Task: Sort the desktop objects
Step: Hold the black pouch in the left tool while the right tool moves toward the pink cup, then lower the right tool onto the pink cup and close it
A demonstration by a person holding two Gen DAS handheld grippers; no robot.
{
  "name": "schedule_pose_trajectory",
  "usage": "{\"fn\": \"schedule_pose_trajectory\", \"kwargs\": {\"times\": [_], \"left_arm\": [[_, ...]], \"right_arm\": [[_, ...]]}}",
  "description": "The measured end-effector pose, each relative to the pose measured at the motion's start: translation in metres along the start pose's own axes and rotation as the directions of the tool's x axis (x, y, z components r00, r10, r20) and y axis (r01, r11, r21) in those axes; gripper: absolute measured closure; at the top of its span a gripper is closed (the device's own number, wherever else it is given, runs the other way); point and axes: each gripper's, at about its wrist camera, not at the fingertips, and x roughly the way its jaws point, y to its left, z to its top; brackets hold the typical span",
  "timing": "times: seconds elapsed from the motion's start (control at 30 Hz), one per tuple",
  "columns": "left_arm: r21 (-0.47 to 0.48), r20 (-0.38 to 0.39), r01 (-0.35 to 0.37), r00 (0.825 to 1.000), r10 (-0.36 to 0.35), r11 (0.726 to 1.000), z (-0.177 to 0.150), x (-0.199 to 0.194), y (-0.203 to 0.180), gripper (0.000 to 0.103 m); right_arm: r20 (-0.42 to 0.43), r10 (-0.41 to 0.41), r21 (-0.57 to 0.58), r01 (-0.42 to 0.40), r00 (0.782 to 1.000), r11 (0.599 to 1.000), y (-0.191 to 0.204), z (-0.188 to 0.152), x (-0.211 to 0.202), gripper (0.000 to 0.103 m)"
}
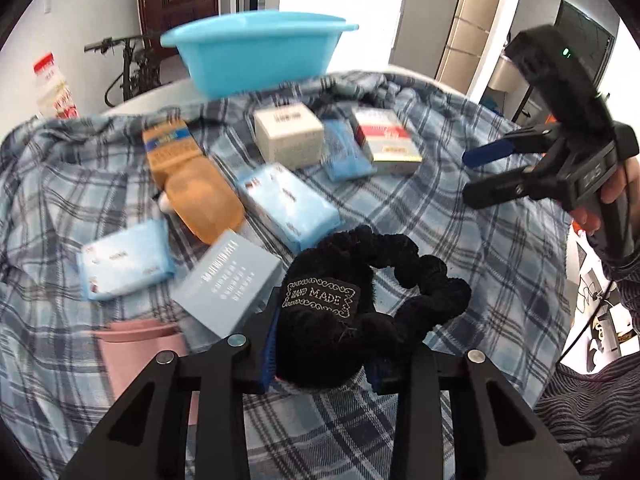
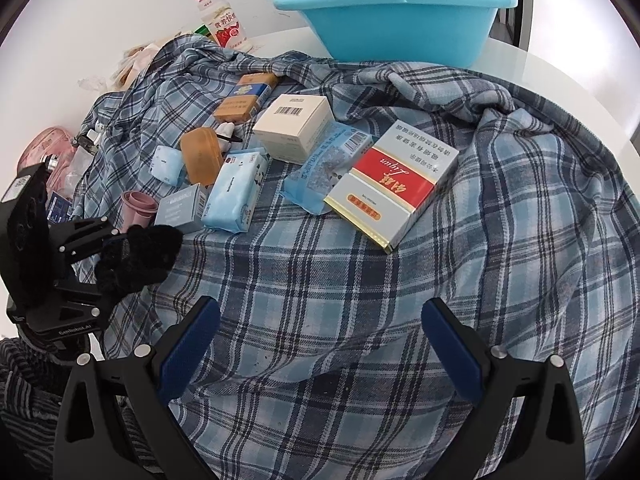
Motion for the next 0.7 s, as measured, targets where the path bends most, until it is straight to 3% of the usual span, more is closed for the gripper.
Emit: {"fn": "schedule_pose_trajectory", "kwargs": {"times": [0.1,0.37,0.7], "left_arm": [[-0.011,0.011,0.002,1.000,-0.002,1.000,-0.001,-0.012,0.005,0.067],[-0.106,-0.006,-0.081,0.997,0.080,0.991,-0.020,-0.024,0.035,0.067],[-0.187,-0.015,-0.148,0.989,0.148,0.971,-0.051,-0.046,0.069,0.067]], "right_arm": [[0.022,-0.018,-0.034,0.018,1.000,0.999,0.011,0.001,-0.003,0.003],[0.035,0.002,-0.207,0.005,0.999,0.978,0.062,0.000,0.013,0.003],[0.023,0.065,-0.472,-0.046,0.998,0.881,0.139,0.008,0.049,0.003]]}}
